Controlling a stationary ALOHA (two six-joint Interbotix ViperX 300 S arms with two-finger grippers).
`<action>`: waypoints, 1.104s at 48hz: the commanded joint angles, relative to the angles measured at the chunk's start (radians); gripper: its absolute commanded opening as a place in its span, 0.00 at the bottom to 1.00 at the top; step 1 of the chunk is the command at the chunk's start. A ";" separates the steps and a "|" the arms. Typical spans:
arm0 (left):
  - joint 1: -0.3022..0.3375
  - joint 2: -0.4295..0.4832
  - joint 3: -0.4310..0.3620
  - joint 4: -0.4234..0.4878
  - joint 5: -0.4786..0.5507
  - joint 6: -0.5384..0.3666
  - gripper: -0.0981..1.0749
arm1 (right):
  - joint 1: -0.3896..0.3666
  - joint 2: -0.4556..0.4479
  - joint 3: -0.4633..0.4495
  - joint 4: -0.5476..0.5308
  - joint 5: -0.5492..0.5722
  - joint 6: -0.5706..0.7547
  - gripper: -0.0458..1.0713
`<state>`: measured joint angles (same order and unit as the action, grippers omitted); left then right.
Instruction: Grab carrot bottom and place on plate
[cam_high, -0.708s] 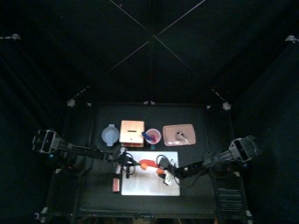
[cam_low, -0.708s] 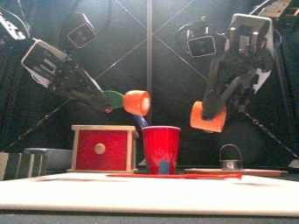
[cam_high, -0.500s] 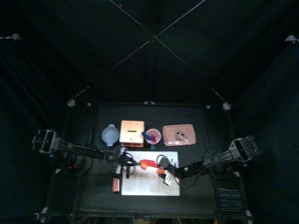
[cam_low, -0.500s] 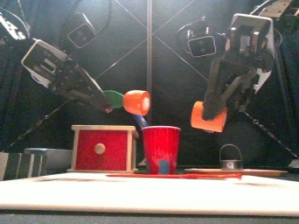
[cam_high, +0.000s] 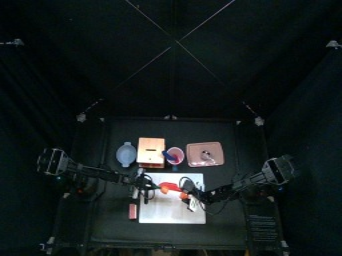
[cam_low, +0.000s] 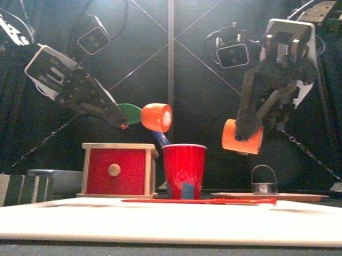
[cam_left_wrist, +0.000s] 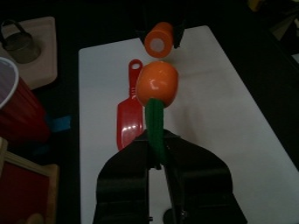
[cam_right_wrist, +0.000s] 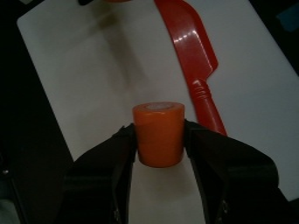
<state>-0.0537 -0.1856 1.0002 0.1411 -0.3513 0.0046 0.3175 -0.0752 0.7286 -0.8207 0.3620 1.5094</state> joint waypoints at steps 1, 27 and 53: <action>0.003 -0.009 -0.012 -0.002 -0.011 -0.002 0.48 | -0.005 -0.043 -0.009 -0.003 0.011 -0.002 0.32; 0.002 -0.011 -0.011 -0.002 -0.011 -0.003 0.48 | -0.179 -0.167 0.069 -0.017 0.210 0.000 0.32; 0.002 -0.005 -0.011 -0.003 -0.011 -0.003 0.48 | -0.512 -0.123 0.160 -0.120 0.094 0.000 0.33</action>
<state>-0.0537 -0.1856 1.0002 0.1396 -0.3513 0.0015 -0.1565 -0.1979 0.8943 -0.9204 0.4817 1.5094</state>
